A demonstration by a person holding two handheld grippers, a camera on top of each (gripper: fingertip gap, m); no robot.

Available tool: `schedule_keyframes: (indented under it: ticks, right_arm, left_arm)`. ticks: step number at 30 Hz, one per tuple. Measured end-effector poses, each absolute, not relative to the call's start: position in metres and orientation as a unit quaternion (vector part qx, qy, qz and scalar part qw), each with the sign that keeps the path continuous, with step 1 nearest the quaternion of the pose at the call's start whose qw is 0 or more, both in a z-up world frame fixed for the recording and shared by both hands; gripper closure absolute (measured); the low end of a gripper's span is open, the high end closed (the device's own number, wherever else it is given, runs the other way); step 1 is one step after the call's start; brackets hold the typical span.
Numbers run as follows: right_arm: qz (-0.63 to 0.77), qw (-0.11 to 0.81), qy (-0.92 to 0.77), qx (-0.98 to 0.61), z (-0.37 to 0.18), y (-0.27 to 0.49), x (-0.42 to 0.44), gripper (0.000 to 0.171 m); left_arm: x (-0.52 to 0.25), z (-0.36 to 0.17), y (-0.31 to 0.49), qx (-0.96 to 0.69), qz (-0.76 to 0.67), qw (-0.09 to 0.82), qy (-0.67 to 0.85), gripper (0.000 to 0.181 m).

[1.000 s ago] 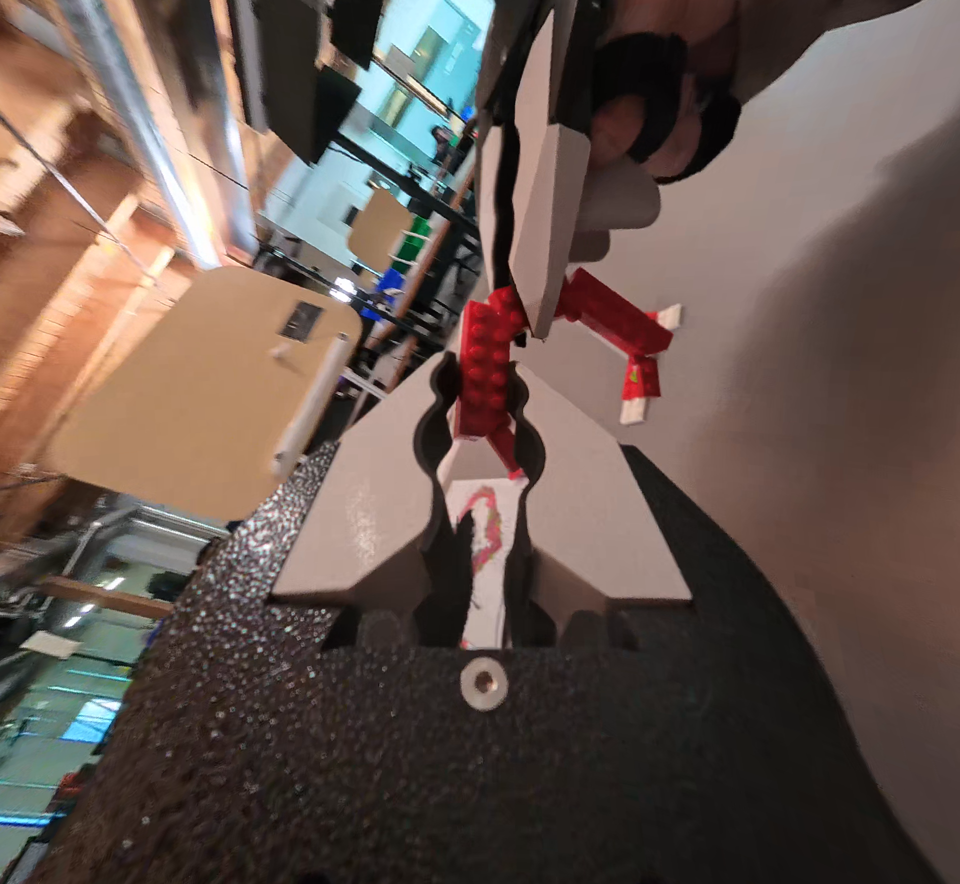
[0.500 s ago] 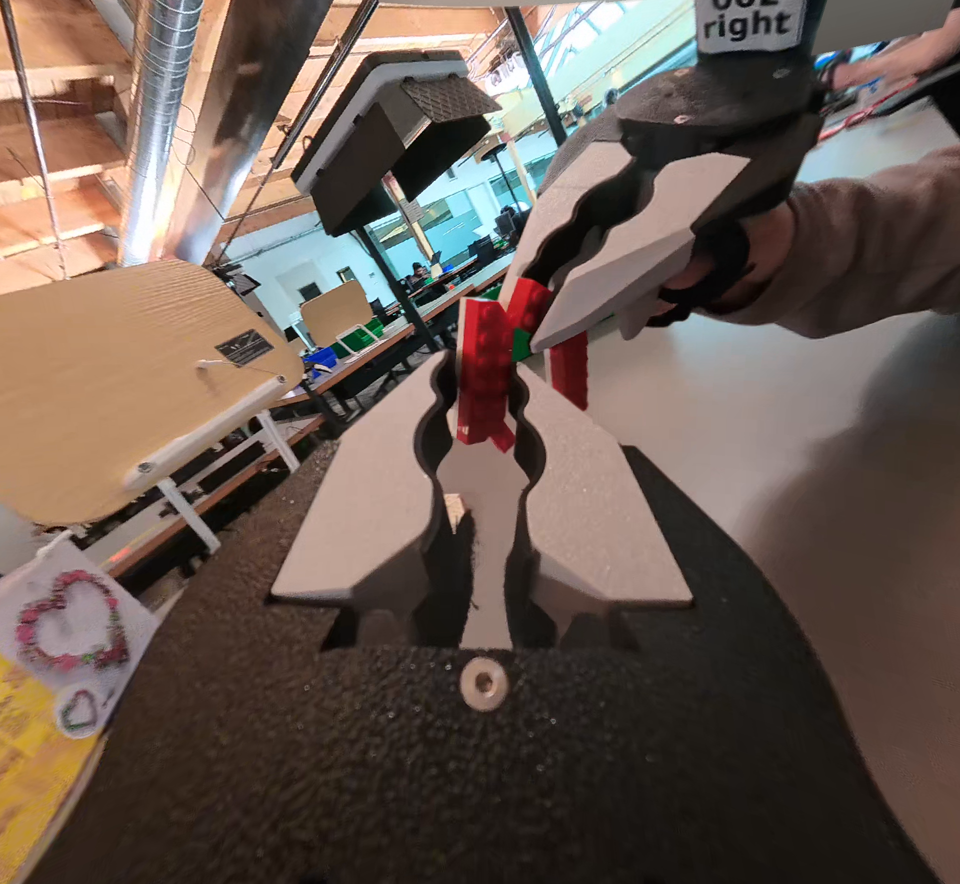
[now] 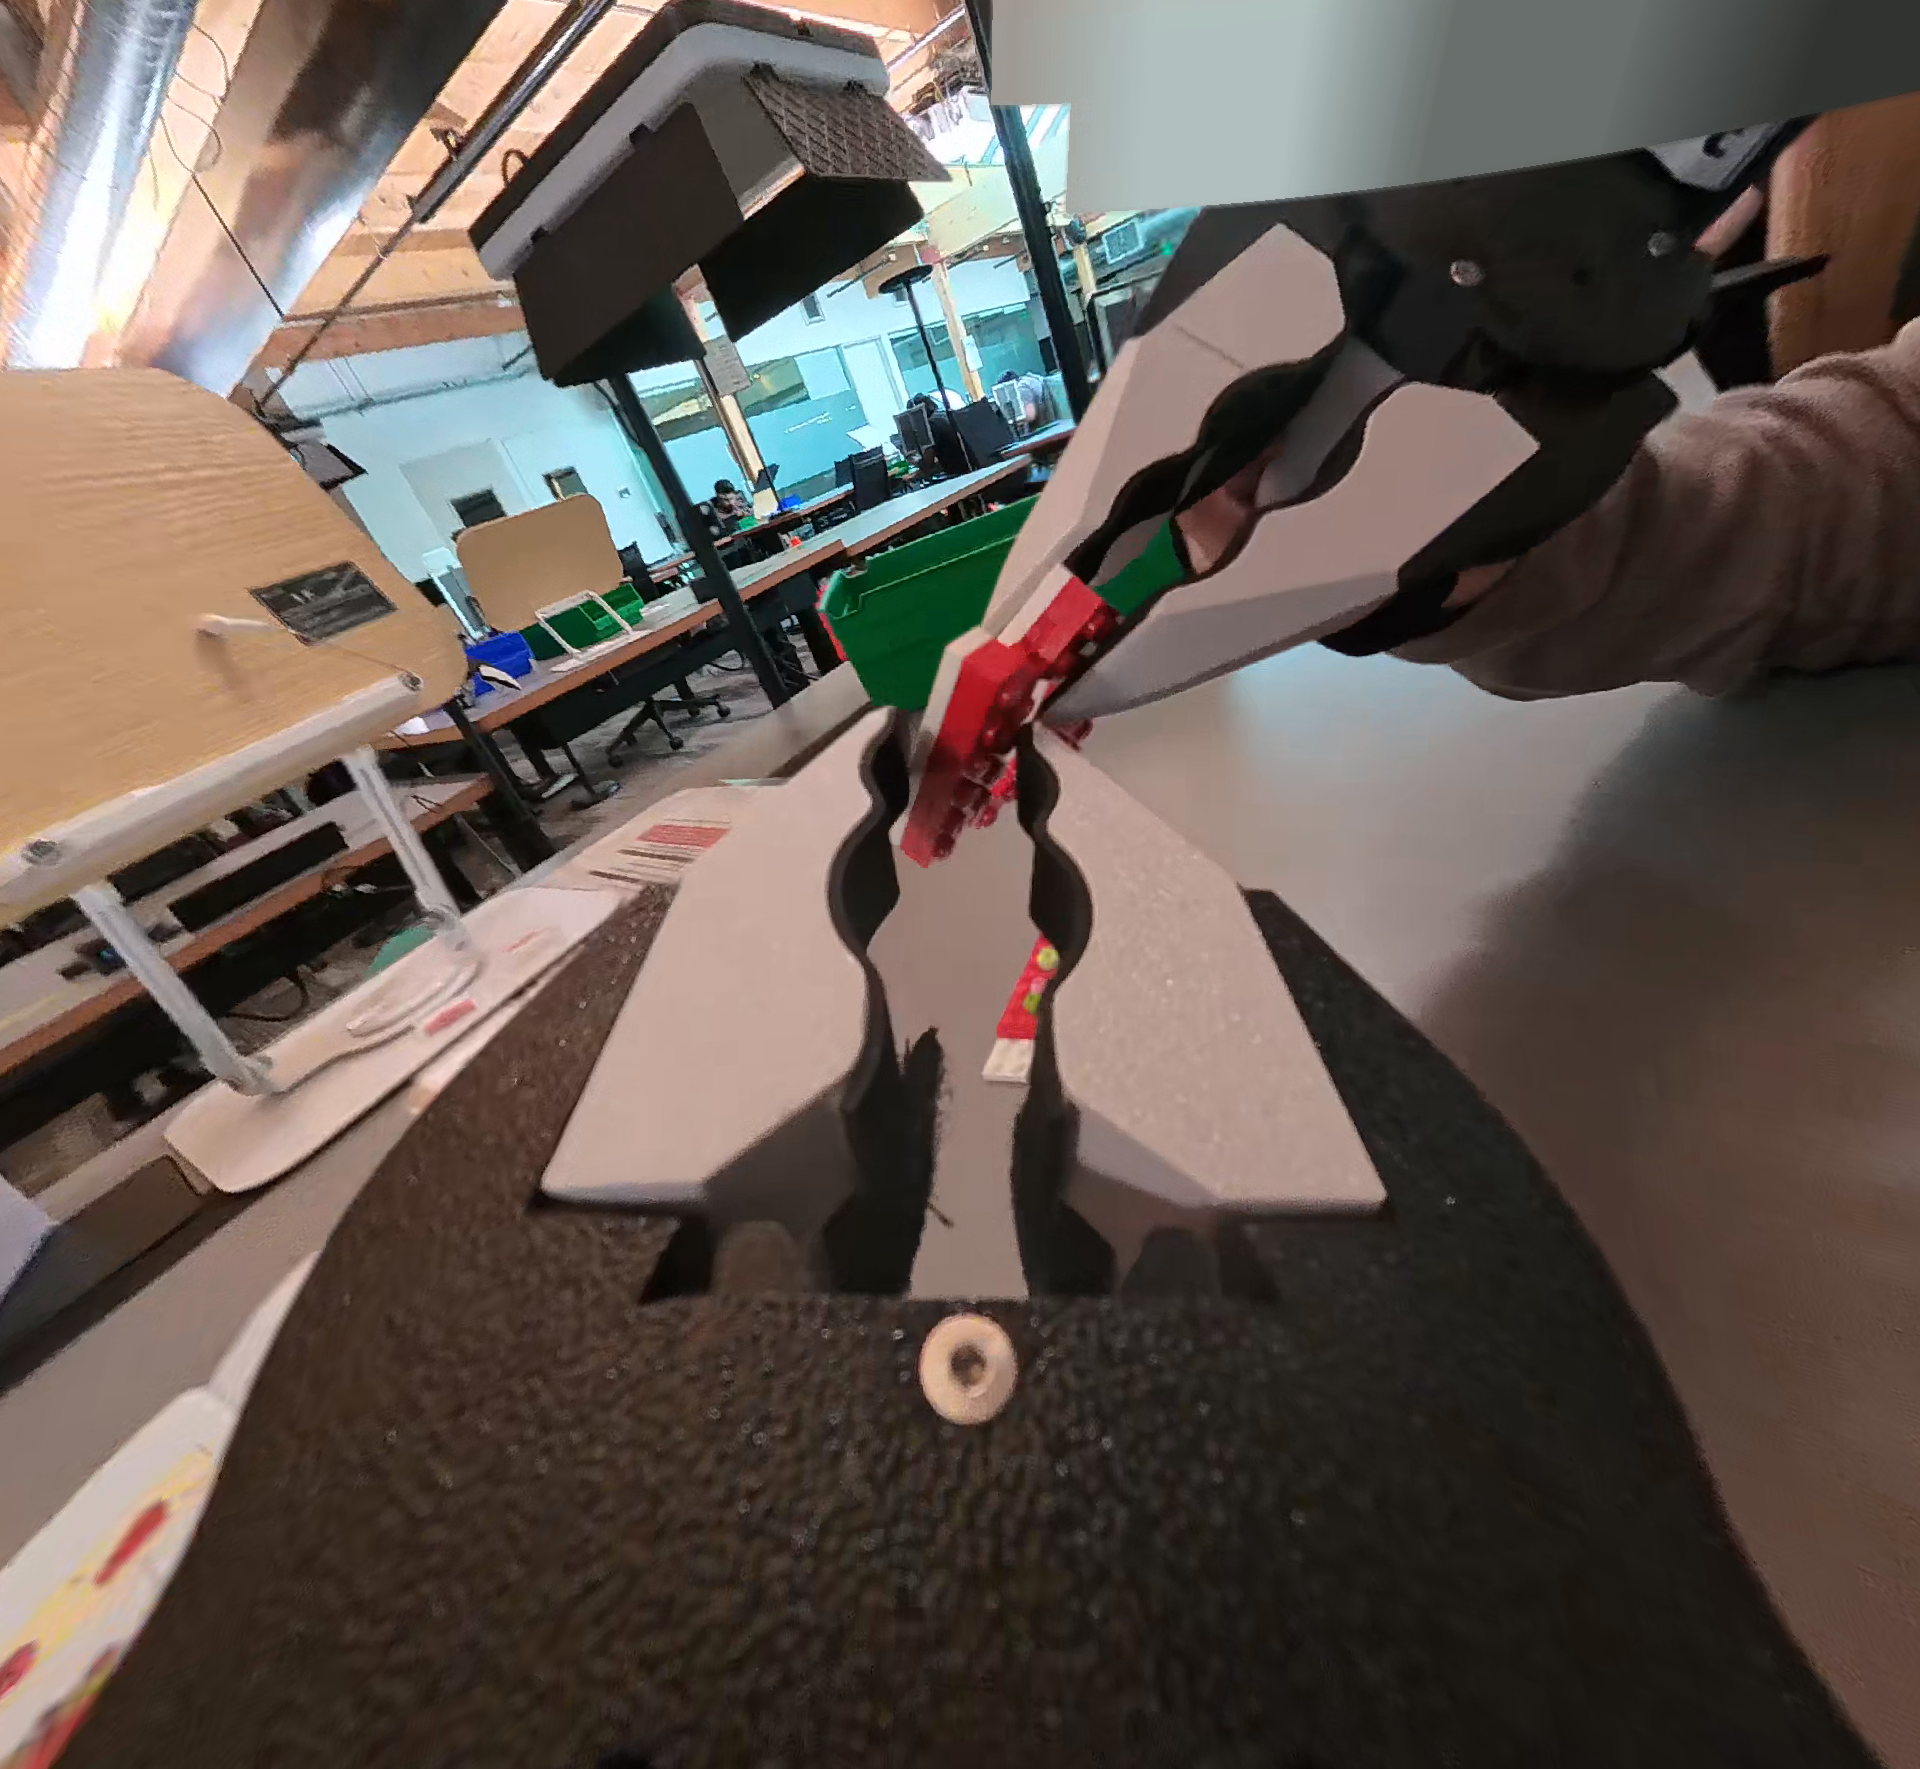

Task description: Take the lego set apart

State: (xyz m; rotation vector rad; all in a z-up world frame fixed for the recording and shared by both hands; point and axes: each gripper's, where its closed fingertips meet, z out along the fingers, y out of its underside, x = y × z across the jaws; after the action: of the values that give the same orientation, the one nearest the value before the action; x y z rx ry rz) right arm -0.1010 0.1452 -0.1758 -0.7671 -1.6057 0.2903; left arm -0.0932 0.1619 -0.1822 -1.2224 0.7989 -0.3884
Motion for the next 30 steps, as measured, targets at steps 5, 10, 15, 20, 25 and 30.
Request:
schedule_keyframes:
  ticks: [5,10,15,20,25,30]
  right_arm:
    - [0.067,0.646,-0.689,-0.322,-0.179,0.159,-0.101,0.161]
    - [0.006,0.669,-0.661,-0.34,-0.179,0.178,-0.1,0.161]
    - [-0.015,0.678,-0.646,-0.349,-0.178,0.183,-0.101,0.161]
    - [-0.031,0.688,-0.637,-0.346,-0.176,0.183,-0.101,0.161]
    - [-0.042,0.69,-0.631,-0.352,-0.178,0.186,-0.1,0.161]
    - [-0.045,0.69,-0.632,-0.35,-0.181,0.185,-0.102,0.161]
  left_arm:
    - [-0.1,-0.188,0.168,-0.59,-0.287,0.688,0.309,0.151]
    - [-0.107,-0.177,0.171,-0.576,-0.403,0.673,0.23,0.153]
    - [-0.101,-0.179,0.175,-0.584,-0.383,0.68,0.223,0.163]
    - [-0.103,-0.176,0.177,-0.576,-0.395,0.688,0.195,0.168]
    - [-0.108,-0.167,0.175,-0.554,-0.391,0.715,0.173,0.169]
    - [-0.107,-0.172,0.181,-0.571,-0.376,0.71,0.169,0.171]
